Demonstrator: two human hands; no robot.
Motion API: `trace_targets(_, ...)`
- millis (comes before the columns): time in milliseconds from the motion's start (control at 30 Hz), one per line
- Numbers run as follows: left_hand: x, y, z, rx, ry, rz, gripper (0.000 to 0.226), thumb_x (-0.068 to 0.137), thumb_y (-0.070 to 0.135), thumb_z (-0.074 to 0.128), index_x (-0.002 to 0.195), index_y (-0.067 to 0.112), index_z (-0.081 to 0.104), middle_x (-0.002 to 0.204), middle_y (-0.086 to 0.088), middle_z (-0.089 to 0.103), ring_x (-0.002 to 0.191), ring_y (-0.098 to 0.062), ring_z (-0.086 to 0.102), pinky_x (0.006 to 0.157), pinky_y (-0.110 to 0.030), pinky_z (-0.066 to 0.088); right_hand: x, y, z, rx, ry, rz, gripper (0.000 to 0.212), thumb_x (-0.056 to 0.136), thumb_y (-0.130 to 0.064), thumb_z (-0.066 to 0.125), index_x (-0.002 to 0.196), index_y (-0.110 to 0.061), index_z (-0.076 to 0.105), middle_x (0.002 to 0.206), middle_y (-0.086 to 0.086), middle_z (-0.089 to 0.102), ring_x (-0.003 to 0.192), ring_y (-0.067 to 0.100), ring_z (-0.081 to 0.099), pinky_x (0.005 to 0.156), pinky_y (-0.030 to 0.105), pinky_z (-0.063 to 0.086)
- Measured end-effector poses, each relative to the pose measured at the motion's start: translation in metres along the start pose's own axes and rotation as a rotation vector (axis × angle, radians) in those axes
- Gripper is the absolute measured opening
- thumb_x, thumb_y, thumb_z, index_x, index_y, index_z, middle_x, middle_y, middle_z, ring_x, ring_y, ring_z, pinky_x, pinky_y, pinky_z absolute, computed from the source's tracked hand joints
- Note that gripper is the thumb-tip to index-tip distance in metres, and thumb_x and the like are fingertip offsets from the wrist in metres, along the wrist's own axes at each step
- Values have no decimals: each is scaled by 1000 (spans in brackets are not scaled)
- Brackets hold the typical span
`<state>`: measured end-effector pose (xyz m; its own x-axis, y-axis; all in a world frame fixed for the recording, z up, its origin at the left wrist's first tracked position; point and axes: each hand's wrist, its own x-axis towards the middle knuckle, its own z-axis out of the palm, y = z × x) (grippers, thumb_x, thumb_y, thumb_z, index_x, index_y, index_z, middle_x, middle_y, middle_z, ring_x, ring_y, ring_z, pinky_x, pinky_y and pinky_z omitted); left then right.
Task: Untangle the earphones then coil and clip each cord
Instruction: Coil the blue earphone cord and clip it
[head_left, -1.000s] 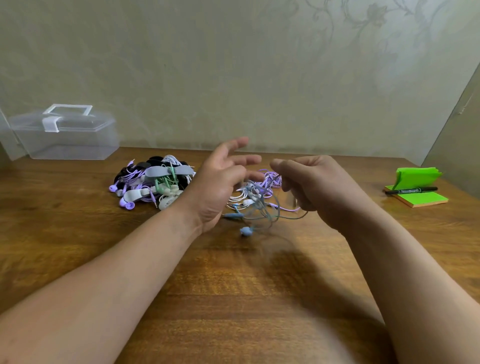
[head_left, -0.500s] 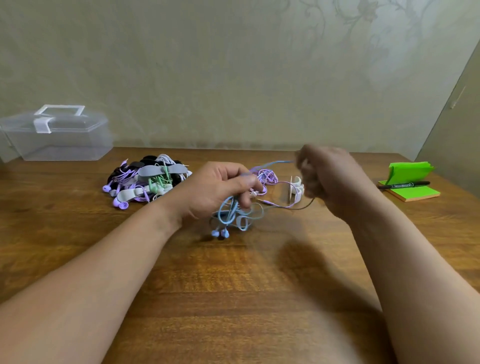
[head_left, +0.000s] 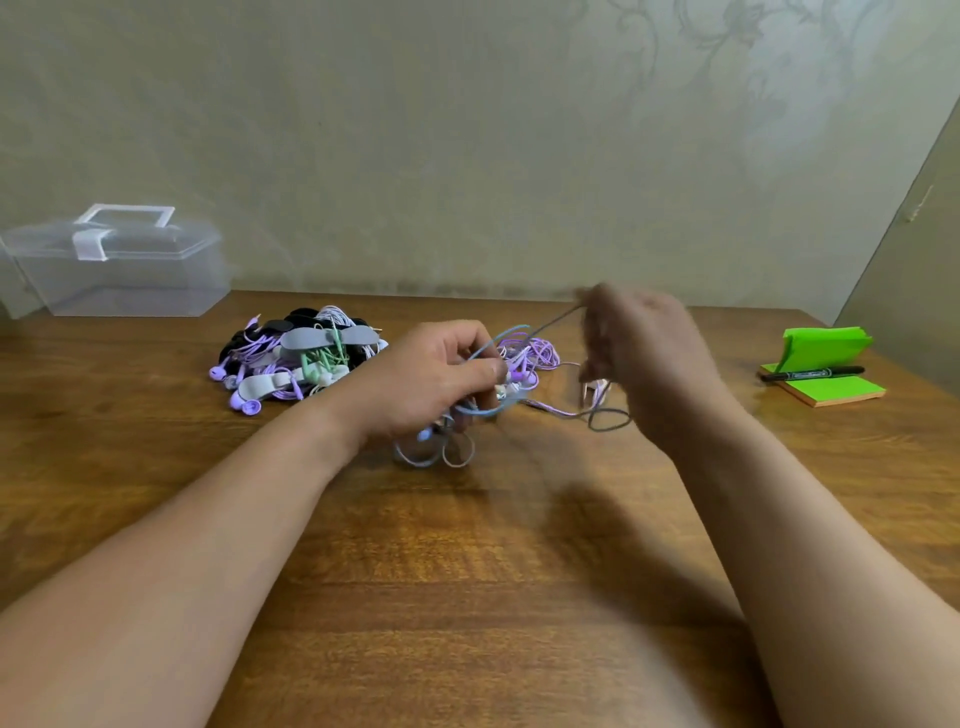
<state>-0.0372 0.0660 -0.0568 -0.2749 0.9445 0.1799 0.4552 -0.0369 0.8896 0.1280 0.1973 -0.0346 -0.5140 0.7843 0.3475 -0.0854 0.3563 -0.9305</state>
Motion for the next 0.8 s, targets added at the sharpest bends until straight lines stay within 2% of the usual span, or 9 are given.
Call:
trace_targets(67, 0, -2, -4, -28, 5, 12, 14, 103, 19, 61, 94, 10, 64, 74, -4, 66, 70, -19, 62, 64, -33, 51, 8, 2, -9, 159, 99, 81, 35, 95, -17, 55, 61, -10, 56, 57, 4, 47, 48, 22, 44, 58, 32, 50)
trace_targets(167, 3, -4, -7, 13, 49, 34, 19, 104, 23, 59, 94, 8, 65, 72, -1, 55, 59, -7, 54, 55, -24, 45, 9, 11, -10, -186, 29, 61, 28, 87, -26, 52, 87, -3, 68, 80, 6, 68, 71, 21, 64, 72, 34, 53)
trace_targets(267, 4, -1, -8, 34, 50, 57, 23, 105, 24, 57, 89, 10, 67, 73, -3, 55, 53, -5, 45, 50, -19, 38, 0, 10, -3, -299, -112, -63, 25, 100, -28, 51, 110, -19, 72, 99, -5, 77, 101, 14, 69, 89, 33, 50)
trace_targets(367, 3, 3, -6, 26, 52, 77, 26, 106, 25, 56, 86, 15, 69, 69, 0, 58, 53, -5, 44, 50, -20, 36, -5, 15, 6, -264, -347, -52, 32, 108, -39, 53, 101, -14, 71, 81, -4, 75, 82, 24, 70, 82, 41, 51)
trace_targets(467, 3, 1, -7, 45, 38, 75, 28, 107, 27, 55, 85, 17, 70, 60, 11, 53, 55, -7, 42, 54, -24, 36, -4, 19, 7, -216, -345, -53, 38, 109, -37, 53, 87, -11, 70, 68, -8, 65, 67, 16, 60, 74, 34, 50)
trace_targets(533, 3, -2, -8, 23, 30, 53, 30, 106, 31, 56, 82, 21, 71, 60, 9, 48, 56, -10, 41, 55, -28, 35, -1, 18, 4, -147, -285, -34, 34, 108, -39, 55, 93, -14, 72, 79, -3, 72, 77, 16, 66, 79, 33, 53)
trace_targets(633, 2, -2, -7, 4, 44, 23, 30, 105, 34, 57, 85, 18, 73, 57, 7, 46, 53, -11, 37, 52, -28, 32, -2, 18, 5, -90, -367, 34, 43, 96, -57, 64, 110, -17, 69, 111, 9, 76, 109, 27, 71, 95, 45, 57)
trace_targets(733, 3, -1, -3, 54, 87, 20, 31, 105, 32, 58, 88, 9, 70, 56, 7, 46, 51, -10, 36, 50, -28, 30, -5, 23, 14, -294, -362, 14, 67, 72, -77, 76, 110, -23, 60, 109, 0, 73, 105, 21, 72, 92, 51, 60)
trace_targets(800, 4, -2, -3, 86, 124, 13, 30, 105, 33, 58, 85, 13, 69, 53, 15, 47, 50, -6, 42, 50, -24, 34, -3, 27, 15, -422, -325, -65, 58, 74, -72, 78, 101, -25, 58, 99, -4, 72, 93, 14, 70, 82, 42, 60)
